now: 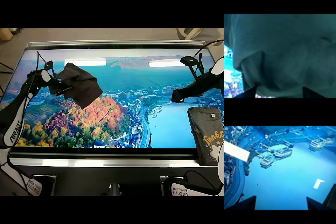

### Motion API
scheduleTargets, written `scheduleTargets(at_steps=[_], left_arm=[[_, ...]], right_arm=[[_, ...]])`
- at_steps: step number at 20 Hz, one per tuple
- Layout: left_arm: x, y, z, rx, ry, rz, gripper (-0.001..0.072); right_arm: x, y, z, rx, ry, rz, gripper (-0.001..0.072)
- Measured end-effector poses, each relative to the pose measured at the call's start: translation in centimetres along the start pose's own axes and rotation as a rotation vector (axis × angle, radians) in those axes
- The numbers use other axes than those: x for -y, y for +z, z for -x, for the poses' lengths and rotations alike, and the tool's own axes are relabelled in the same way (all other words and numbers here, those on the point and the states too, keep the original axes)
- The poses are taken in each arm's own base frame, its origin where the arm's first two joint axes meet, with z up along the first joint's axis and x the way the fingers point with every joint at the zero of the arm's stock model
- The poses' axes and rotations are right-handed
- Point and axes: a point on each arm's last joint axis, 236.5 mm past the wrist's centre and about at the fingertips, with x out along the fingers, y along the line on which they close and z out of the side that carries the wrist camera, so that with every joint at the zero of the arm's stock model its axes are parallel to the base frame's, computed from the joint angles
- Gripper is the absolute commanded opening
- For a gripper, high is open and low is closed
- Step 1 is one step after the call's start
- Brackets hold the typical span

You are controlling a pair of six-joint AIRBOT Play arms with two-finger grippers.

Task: Fold the shirts.

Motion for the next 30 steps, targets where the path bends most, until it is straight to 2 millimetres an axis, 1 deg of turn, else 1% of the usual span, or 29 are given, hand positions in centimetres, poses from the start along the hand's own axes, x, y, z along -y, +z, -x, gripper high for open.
scheduleTargets(at_steps=[1,3,4,5,6,7,8,9,10,11,12,13,14,15,16,17,18,19,20,21,22,23,24,25,26,27,28,29,30], left_arm=[[-0.1,0.0,-0.5,-0.005,-0.008,0.022,0.0029],[-0.1,0.1,-0.7,-0.007,-0.023,0.058,0.0025],[0.2,0.2,-0.4,-0.002,-0.037,0.067,0.0025],[0.8,0.8,0.5,0.017,-0.058,0.068,0.0024],[1.7,1.6,2.0,0.052,-0.083,0.042,0.0024],[2.9,2.4,3.9,0.092,-0.108,-0.003,0.0024],[4.6,3.1,6.5,0.138,-0.141,-0.063,0.0025],[6.3,3.5,9.3,0.188,-0.171,-0.122,0.0025],[8.4,3.8,12.8,0.248,-0.208,-0.181,0.0024],[10.4,3.6,16.0,0.298,-0.242,-0.235,0.0025],[12.8,2.8,19.4,0.345,-0.286,-0.291,0.0025],[15.1,1.6,22.4,0.382,-0.332,-0.344,0.0025],[17.3,0.2,24.8,0.408,-0.374,-0.393,0.0025],[19.5,-1.6,26.6,0.418,-0.416,-0.442,0.0025],[21.8,-3.9,27.7,0.412,-0.461,-0.496,0.0025],[24.1,-6.6,27.9,0.387,-0.5,-0.549,0.0025],[26.0,-9.3,27.6,0.351,-0.53,-0.598,0.0025],[27.8,-12.3,26.7,0.305,-0.555,-0.647,0.0025],[29.5,-15.7,25.4,0.245,-0.577,-0.698,0.0025],[31.1,-19.3,23.9,0.186,-0.593,-0.748,0.0025],[32.4,-22.3,22.4,0.136,-0.603,-0.789,0.0038],[33.3,-25.3,21.0,0.086,-0.608,-0.824,0.0281],[34.0,-28.1,19.5,0.033,-0.609,-0.849,0.06],[34.3,-30.0,18.4,-0.005,-0.604,-0.866,0.0676],[34.3,-30.9,17.8,-0.027,-0.596,-0.876,0.0677],[34.0,-31.0,17.4,-0.041,-0.578,-0.884,0.0677],[33.4,-30.0,17.1,-0.04,-0.546,-0.888,0.0677],[32.3,-27.8,16.7,-0.019,-0.496,-0.886,0.0677],[30.6,-25.2,16.4,-0.005,-0.439,-0.87,0.0676]], right_arm=[[0.0,0.0,0.0,-0.001,0.001,0.0,0.0663],[0.0,0.0,0.0,-0.001,0.001,0.0,0.0662],[0.0,0.0,0.0,0.001,0.001,0.0,0.0661],[0.1,0.3,0.0,0.011,-0.003,0.0,0.0659],[0.2,0.5,0.1,0.021,-0.009,0.0,0.0636],[0.3,0.9,0.4,0.039,-0.015,0.001,0.0547],[0.3,1.4,0.9,0.058,-0.018,0.003,0.0482],[0.3,2.1,1.8,0.088,-0.025,0.006,0.0484],[0.1,2.9,3.0,0.129,-0.032,0.01,0.0485],[-0.1,3.6,4.6,0.171,-0.04,0.016,0.0486],[-0.3,4.3,6.5,0.22,-0.056,0.025,0.0486],[-0.6,4.9,8.5,0.269,-0.073,0.034,0.0487],[-0.9,5.2,10.9,0.321,-0.098,0.045,0.0487],[-1.3,5.3,13.1,0.366,-0.122,0.055,0.0487],[-1.8,5.2,15.5,0.416,-0.151,0.065,0.0487],[-2.2,4.9,17.9,0.464,-0.185,0.075,0.0486],[-2.6,4.4,20.0,0.502,-0.218,0.084,0.0486],[-2.8,3.9,22.0,0.539,-0.258,0.09,0.0486],[-2.9,3.3,24.0,0.577,-0.301,0.096,0.0485],[-3.1,2.7,25.6,0.603,-0.338,0.098,0.0485],[-3.1,2.1,27.1,0.63,-0.375,0.098,0.0485],[-3.0,1.5,28.2,0.647,-0.409,0.093,0.0485],[-2.9,0.9,29.0,0.653,-0.435,0.088,0.0486],[-2.7,0.5,29.4,0.653,-0.455,0.08,0.0487],[-2.6,0.1,29.5,0.643,-0.466,0.075,0.0494],[-2.4,-0.2,29.4,0.63,-0.467,0.07,0.053],[-2.3,-0.4,28.7,0.605,-0.457,0.065,0.0573],[-2.1,-0.5,27.6,0.564,-0.441,0.06,0.0573],[-1.9,-0.7,26.1,0.511,-0.413,0.055,0.0573]])
